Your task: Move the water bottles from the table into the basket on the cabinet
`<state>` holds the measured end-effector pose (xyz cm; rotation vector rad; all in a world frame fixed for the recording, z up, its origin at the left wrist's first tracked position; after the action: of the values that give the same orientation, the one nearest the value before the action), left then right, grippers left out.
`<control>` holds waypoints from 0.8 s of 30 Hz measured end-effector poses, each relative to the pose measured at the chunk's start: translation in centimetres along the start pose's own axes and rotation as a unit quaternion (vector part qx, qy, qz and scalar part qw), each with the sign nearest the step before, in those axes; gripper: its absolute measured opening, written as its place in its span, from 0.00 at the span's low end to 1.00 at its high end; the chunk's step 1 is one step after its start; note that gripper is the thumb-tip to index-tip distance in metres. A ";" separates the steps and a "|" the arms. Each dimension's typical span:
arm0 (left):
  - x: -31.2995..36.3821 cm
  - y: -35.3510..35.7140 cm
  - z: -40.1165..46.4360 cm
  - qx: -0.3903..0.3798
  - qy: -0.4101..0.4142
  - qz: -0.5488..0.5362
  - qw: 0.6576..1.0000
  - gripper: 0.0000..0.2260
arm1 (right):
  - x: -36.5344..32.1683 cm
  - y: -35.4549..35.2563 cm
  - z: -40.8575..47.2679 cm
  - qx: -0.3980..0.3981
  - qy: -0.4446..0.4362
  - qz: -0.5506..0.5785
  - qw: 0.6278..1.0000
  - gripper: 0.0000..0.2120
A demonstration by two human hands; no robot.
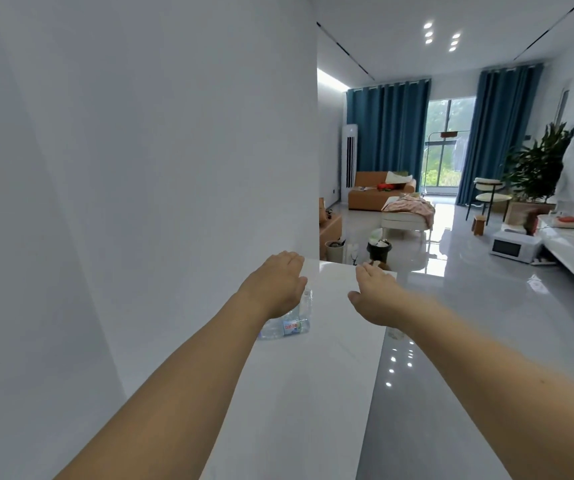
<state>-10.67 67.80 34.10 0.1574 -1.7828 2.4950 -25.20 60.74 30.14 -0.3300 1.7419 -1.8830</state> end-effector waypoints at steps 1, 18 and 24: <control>-0.2 0.5 2.3 0.003 -0.002 -0.003 1.000 0.22 | 1.1 -0.4 2.0 0.003 0.003 -0.003 1.000 0.30; 8.0 11.6 29.7 0.012 0.004 0.011 1.000 0.22 | 24.2 -1.7 21.2 -0.011 0.016 0.005 1.000 0.28; 12.2 13.0 39.0 0.020 -0.002 0.016 1.000 0.19 | 31.7 -3.6 27.7 -0.002 0.014 0.012 1.000 0.25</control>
<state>-22.61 26.64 36.00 0.1368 -1.7514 2.5547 -37.37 20.34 31.44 -0.2845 1.7601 -1.8754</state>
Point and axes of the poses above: each hand's wrist, its own z-axis towards the middle knuckle, its own y-axis out of the palm, x = y × z, the point moved 9 cm from there along z, towards the middle knuckle, and after that the axes turned 3 degrees about -y, right-handed, at the moved point
